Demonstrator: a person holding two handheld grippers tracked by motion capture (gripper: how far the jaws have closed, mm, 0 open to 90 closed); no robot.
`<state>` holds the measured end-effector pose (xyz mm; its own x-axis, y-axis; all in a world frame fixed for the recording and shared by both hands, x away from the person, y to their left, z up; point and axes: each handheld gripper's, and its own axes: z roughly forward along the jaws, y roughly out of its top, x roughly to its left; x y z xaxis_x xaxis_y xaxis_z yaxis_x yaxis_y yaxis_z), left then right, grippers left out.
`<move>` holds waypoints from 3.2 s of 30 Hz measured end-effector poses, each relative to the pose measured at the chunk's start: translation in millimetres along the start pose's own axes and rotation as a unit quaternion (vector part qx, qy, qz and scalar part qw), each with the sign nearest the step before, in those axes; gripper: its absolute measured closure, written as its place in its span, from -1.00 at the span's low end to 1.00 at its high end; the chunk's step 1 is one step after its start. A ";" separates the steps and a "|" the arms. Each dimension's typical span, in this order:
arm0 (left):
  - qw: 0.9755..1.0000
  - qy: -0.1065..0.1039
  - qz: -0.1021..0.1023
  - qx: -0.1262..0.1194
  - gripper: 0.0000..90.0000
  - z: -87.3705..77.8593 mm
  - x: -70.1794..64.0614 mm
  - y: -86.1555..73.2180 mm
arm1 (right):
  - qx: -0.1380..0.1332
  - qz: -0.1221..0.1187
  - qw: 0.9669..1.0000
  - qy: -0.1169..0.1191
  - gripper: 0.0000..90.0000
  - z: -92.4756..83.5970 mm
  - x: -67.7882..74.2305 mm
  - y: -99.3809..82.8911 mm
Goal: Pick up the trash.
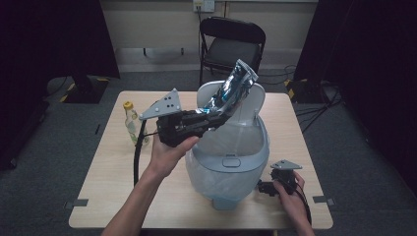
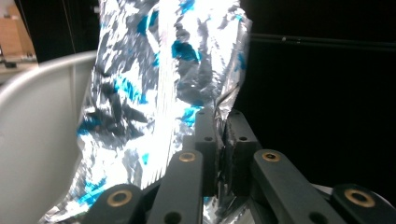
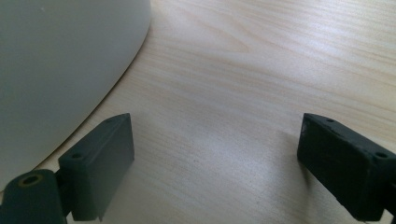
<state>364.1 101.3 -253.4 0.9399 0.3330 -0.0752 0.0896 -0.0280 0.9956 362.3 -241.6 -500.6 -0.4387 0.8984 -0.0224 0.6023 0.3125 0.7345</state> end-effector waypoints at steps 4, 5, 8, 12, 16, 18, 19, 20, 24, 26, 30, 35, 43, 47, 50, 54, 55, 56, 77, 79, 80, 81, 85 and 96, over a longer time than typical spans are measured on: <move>1.000 -0.003 -0.012 0.024 0.65 4.1 3.5 -7.4 | 0.000 0.000 1.000 0.000 -0.78 0.0 0.0 0.0; 1.000 -0.003 -0.015 0.025 0.63 5.1 3.6 -8.1 | 0.000 0.000 1.000 0.000 -0.78 0.0 0.0 0.0; 0.999 0.000 -0.017 0.032 0.54 6.9 5.1 -9.3 | 0.000 0.000 1.000 0.000 -0.78 0.0 0.0 0.0; 0.999 -0.007 -0.017 0.034 0.27 8.3 5.0 -11.6 | 0.000 0.000 1.000 0.000 -0.78 0.0 0.0 0.0; 0.999 -0.019 -0.020 0.043 0.07 9.5 4.7 -13.9 | 0.000 0.000 1.000 0.000 -0.78 0.0 0.0 0.0; 0.999 -0.015 -0.019 0.044 0.04 9.1 4.6 -14.1 | 0.000 0.000 1.000 0.000 -0.78 0.0 0.0 0.0; 0.999 -0.018 -0.017 0.041 0.02 9.3 4.4 -14.4 | 0.000 0.000 1.000 0.000 -0.78 0.0 0.0 0.0; 0.999 -0.019 -0.014 0.040 0.00 9.1 4.1 -14.3 | 0.000 0.000 1.000 0.000 -0.78 0.0 0.0 0.0; 0.999 -0.024 -0.015 0.043 -0.17 9.4 3.3 -14.7 | 0.000 0.000 1.000 0.000 -0.78 0.0 0.0 0.0; 0.998 -0.020 -0.014 0.053 -0.26 10.3 2.5 -16.7 | 0.000 0.000 1.000 0.000 -0.78 0.0 0.0 0.0; 0.998 -0.030 -0.013 0.060 -0.27 11.9 3.3 -18.6 | 0.000 0.000 1.000 0.000 -0.78 0.0 0.0 0.0; 0.997 -0.026 -0.012 0.070 -0.40 15.1 2.4 -19.6 | 0.000 0.000 1.000 0.000 -0.78 0.0 0.0 0.0; 0.997 -0.017 -0.020 0.067 -0.34 12.8 5.5 -20.2 | 0.000 0.000 1.000 0.000 -0.78 0.0 0.0 0.0; 0.998 -0.012 -0.023 0.063 -0.31 8.0 8.4 -22.4 | 0.000 0.000 1.000 0.000 -0.78 0.0 0.0 0.0; 0.998 -0.007 -0.027 0.059 -0.31 2.7 10.6 -24.8 | 0.000 0.000 1.000 0.000 -0.78 0.0 0.0 0.0; 0.998 0.004 -0.028 0.055 -0.28 -7.6 16.0 -26.2 | 0.000 0.000 1.000 0.000 -0.78 0.0 0.0 0.0; 0.998 0.004 -0.028 0.055 -0.28 -7.6 16.0 -26.2 | 0.000 0.000 1.000 0.000 -0.78 0.0 0.0 0.0; 0.998 0.009 -0.032 0.051 -0.27 -11.3 17.8 -26.6 | 0.000 0.000 1.000 0.000 -0.78 0.0 0.0 0.0; 0.997 0.062 -0.046 0.030 -0.24 -58.2 39.8 -36.2 | 0.000 0.000 1.000 0.000 -0.78 0.0 0.0 0.0; 0.996 0.076 -0.047 0.028 -0.24 -65.6 44.8 -38.0 | 0.000 0.000 1.000 0.000 -0.78 0.0 0.0 0.0; 0.995 0.079 -0.050 0.028 -0.24 -68.4 46.7 -38.8 | 0.000 0.000 1.000 0.000 -0.78 0.0 0.0 0.0; 0.995 0.079 -0.050 0.028 -0.24 -68.4 46.7 -38.8 | 0.000 0.000 1.000 0.000 -0.78 0.0 0.0 0.0; 0.994 0.091 -0.053 0.030 -0.24 -77.8 51.2 -41.9 | 0.000 0.000 1.000 0.000 -0.78 0.0 0.0 0.0; 0.989 0.132 -0.047 0.049 -0.30 -93.5 66.3 -49.2 | 0.000 0.000 1.000 0.000 -0.78 0.0 0.0 0.0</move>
<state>391.2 212.9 -302.2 0.8081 0.5730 -0.1366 0.2164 -0.0731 0.9736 362.3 -241.5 -500.6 -0.4386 0.8984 -0.0229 0.6023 0.3128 0.7344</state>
